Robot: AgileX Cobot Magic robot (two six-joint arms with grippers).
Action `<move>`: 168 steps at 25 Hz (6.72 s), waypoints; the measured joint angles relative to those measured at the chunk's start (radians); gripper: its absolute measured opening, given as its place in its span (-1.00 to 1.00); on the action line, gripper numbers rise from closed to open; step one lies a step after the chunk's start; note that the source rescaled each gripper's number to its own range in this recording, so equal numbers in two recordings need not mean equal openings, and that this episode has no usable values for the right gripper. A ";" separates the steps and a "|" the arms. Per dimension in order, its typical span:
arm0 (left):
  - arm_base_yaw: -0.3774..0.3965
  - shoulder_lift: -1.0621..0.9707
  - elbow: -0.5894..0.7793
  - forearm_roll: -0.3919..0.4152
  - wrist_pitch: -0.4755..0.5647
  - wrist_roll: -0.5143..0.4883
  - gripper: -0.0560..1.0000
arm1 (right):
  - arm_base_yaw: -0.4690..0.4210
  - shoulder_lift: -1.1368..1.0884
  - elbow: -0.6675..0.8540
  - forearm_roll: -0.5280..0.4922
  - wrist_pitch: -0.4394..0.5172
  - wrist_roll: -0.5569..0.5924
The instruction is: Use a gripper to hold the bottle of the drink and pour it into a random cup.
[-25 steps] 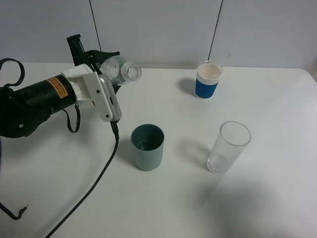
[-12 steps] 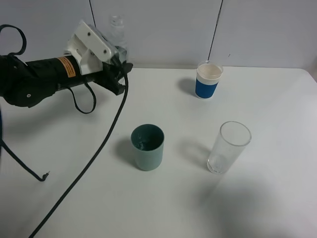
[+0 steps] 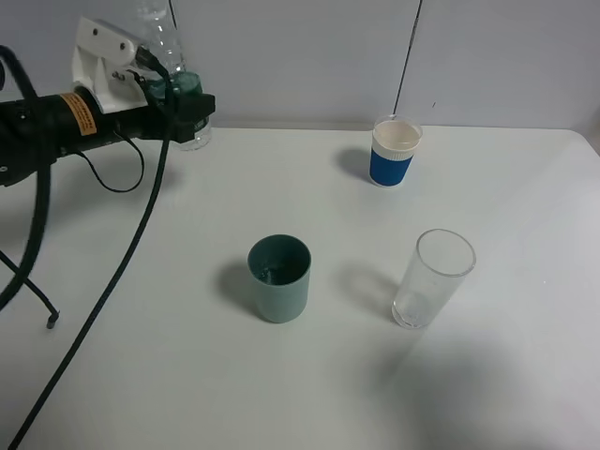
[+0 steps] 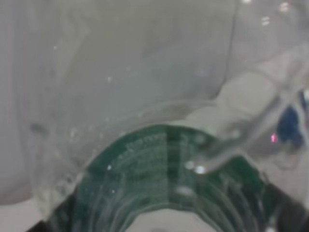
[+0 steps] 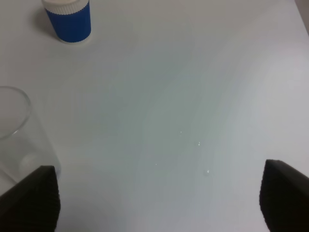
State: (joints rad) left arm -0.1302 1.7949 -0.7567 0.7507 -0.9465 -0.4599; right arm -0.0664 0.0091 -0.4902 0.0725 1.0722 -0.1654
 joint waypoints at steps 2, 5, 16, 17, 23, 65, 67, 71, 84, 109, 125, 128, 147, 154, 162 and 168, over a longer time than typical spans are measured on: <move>0.027 0.025 -0.001 0.029 -0.072 0.006 -0.77 | 0.000 0.000 0.000 0.000 0.000 0.000; 0.048 0.056 -0.002 0.055 -0.115 0.063 -0.77 | 0.000 0.000 0.000 0.000 0.000 0.000; 0.061 0.206 -0.003 0.032 -0.191 0.217 -0.77 | 0.000 0.000 0.000 0.000 0.000 0.000; 0.061 0.217 -0.004 0.026 -0.200 0.219 -0.77 | 0.000 0.000 0.000 0.000 0.000 0.000; 0.061 0.275 -0.004 0.007 -0.212 0.225 -0.77 | 0.000 0.000 0.000 0.000 0.000 0.000; 0.061 0.382 -0.006 -0.017 -0.262 0.339 -0.77 | 0.000 0.000 0.000 0.000 0.000 0.000; 0.061 0.382 -0.006 -0.017 -0.262 0.337 -0.77 | 0.000 0.000 0.000 0.000 0.000 0.000; 0.061 0.382 -0.006 -0.016 -0.262 0.337 -0.77 | 0.000 0.000 0.000 0.000 0.000 0.000; 0.061 0.382 -0.006 0.001 -0.263 0.337 -0.77 | 0.000 0.000 0.000 0.000 0.000 0.000; 0.061 0.382 -0.006 0.075 -0.263 0.336 -0.76 | 0.000 0.000 0.000 0.000 0.000 0.000; 0.061 0.382 -0.006 0.074 -0.263 0.318 0.45 | 0.000 0.000 0.000 0.000 0.000 0.000; 0.061 0.379 0.013 0.058 -0.262 0.318 0.45 | 0.000 0.000 0.000 0.000 0.000 0.000; 0.061 0.060 0.316 -0.154 -0.107 0.317 0.45 | 0.000 0.000 0.000 0.000 0.000 0.000; 0.061 -0.099 0.380 -0.195 0.059 0.261 0.45 | 0.000 0.000 0.000 0.000 0.000 0.000; 0.061 -0.336 0.383 -0.269 0.304 0.210 0.45 | 0.000 0.000 0.000 0.000 0.000 0.000; 0.061 -0.515 0.383 -0.319 0.493 0.209 0.45 | 0.000 0.000 0.000 0.000 0.000 0.000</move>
State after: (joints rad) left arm -0.0696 1.2802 -0.3733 0.4318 -0.4536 -0.2512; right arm -0.0664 0.0091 -0.4902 0.0725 1.0722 -0.1654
